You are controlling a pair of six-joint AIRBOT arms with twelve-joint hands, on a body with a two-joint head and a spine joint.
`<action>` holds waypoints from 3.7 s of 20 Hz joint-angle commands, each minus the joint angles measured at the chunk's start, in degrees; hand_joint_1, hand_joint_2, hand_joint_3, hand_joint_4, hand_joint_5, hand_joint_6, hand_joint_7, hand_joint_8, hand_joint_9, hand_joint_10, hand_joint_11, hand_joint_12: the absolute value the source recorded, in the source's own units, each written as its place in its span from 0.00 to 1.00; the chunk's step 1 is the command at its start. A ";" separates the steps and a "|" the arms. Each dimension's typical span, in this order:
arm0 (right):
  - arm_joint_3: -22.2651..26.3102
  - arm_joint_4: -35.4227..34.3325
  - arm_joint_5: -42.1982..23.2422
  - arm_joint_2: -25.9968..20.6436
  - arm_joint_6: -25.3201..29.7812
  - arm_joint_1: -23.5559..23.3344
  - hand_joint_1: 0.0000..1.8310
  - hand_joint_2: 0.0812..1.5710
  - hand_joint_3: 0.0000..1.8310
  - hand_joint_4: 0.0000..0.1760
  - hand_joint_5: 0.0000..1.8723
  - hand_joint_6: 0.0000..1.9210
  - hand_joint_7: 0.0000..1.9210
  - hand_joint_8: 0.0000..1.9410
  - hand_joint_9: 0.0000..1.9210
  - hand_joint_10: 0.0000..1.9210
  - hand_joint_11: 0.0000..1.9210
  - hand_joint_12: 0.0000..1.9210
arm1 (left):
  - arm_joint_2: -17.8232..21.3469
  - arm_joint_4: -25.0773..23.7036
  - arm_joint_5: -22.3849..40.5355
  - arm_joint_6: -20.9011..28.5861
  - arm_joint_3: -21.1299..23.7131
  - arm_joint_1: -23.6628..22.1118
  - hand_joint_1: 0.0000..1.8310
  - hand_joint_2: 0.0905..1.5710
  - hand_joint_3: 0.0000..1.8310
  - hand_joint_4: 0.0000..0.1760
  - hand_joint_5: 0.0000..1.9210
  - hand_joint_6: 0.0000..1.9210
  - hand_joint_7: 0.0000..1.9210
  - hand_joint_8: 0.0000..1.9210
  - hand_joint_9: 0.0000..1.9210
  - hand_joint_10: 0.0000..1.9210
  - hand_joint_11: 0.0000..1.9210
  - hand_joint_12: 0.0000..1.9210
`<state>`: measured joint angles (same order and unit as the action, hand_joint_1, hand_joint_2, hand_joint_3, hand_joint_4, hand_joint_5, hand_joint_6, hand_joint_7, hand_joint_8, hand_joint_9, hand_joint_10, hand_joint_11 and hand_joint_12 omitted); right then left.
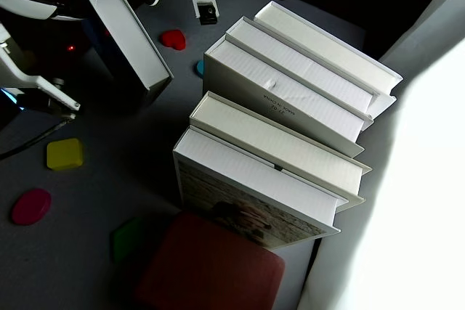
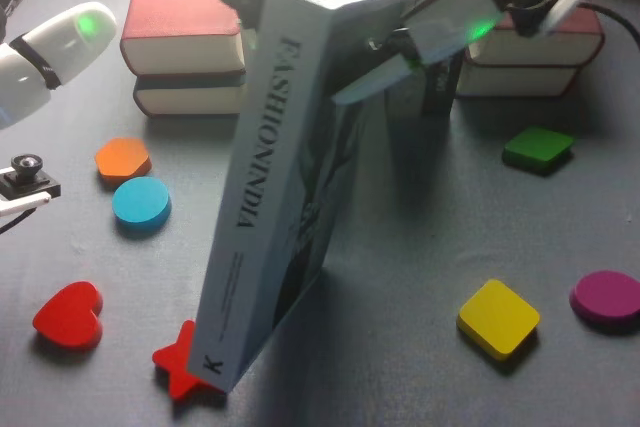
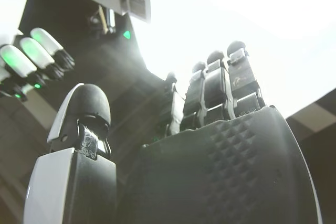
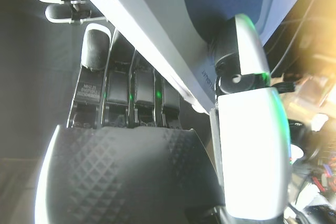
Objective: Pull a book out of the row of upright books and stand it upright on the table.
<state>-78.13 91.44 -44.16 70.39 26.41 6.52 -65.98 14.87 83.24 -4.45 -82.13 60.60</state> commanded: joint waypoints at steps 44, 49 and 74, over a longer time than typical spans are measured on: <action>0.04 7.81 5.79 1.10 -1.86 -2.46 0.51 0.68 0.00 0.00 0.11 0.06 0.17 0.01 0.27 0.18 0.02 0.76 | -0.40 2.19 7.86 0.56 -0.11 0.26 0.23 0.89 0.00 0.01 0.02 0.01 0.01 0.00 0.02 0.01 0.00 0.38; -3.52 4.27 6.98 3.11 -1.87 -2.46 0.48 0.64 0.00 0.17 0.02 0.00 0.03 0.00 0.14 0.06 0.00 0.47 | -0.54 2.23 7.86 0.56 -0.21 0.29 0.16 0.74 0.00 0.59 0.00 0.00 0.00 0.00 0.00 0.00 0.00 0.15; 6.94 -65.75 -4.92 -21.45 -45.81 15.80 0.06 0.86 0.00 0.00 0.00 0.00 0.00 0.00 0.00 0.00 0.00 0.03 | 0.14 4.03 10.09 0.88 0.78 1.74 0.22 0.84 0.00 0.35 0.01 0.00 0.00 0.00 0.00 0.00 0.00 0.00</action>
<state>-71.20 28.86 -40.99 48.93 -19.49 23.57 -66.26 17.98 86.15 -4.12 -81.38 62.50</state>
